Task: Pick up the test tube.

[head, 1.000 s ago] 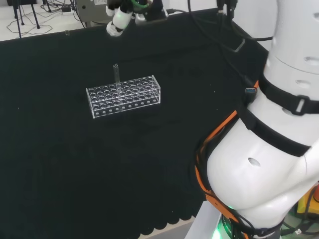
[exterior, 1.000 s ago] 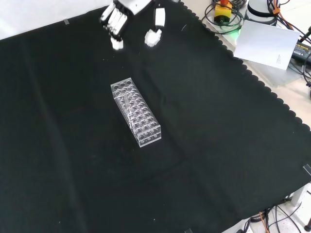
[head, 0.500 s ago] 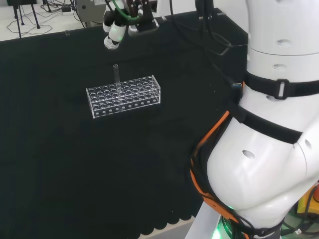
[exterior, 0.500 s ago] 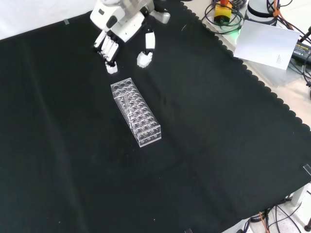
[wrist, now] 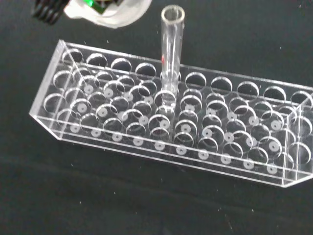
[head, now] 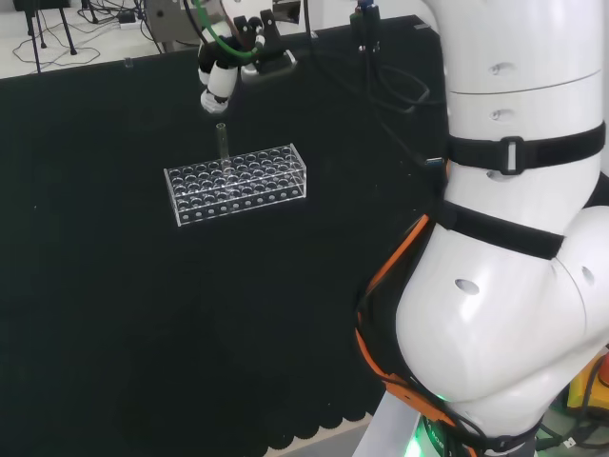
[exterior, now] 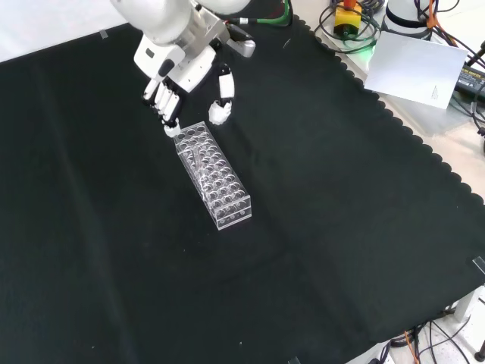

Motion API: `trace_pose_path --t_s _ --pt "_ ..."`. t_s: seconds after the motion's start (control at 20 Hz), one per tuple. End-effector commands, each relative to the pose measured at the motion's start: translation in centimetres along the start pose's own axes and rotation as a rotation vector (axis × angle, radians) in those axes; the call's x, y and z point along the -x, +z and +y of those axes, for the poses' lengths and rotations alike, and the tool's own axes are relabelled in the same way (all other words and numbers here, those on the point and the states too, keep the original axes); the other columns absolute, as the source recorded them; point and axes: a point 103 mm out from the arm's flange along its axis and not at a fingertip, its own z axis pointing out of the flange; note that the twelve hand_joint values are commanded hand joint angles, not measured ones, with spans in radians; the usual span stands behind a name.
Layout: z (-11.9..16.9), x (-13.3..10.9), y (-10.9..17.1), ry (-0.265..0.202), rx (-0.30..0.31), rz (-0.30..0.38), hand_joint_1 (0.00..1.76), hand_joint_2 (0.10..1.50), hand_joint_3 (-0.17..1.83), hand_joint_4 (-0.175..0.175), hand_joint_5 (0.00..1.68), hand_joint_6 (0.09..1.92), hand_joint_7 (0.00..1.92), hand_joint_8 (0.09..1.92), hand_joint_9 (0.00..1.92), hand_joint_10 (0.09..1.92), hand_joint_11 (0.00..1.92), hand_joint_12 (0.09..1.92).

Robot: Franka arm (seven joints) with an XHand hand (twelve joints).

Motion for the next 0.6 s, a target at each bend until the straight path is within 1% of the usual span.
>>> trace_pose_path --t_s 0.05,0.6 --pt "1.0 0.0 1.9 -0.004 -0.06 -0.023 0.9 0.71 0.64 -0.175 0.34 0.69 0.48 1.0 0.48 0.95 0.17 1.52" --pt "2.3 -0.7 3.8 -0.019 -0.101 -0.029 0.91 0.71 0.64 -0.175 0.35 0.72 0.5 1.01 0.48 0.94 0.17 1.52"
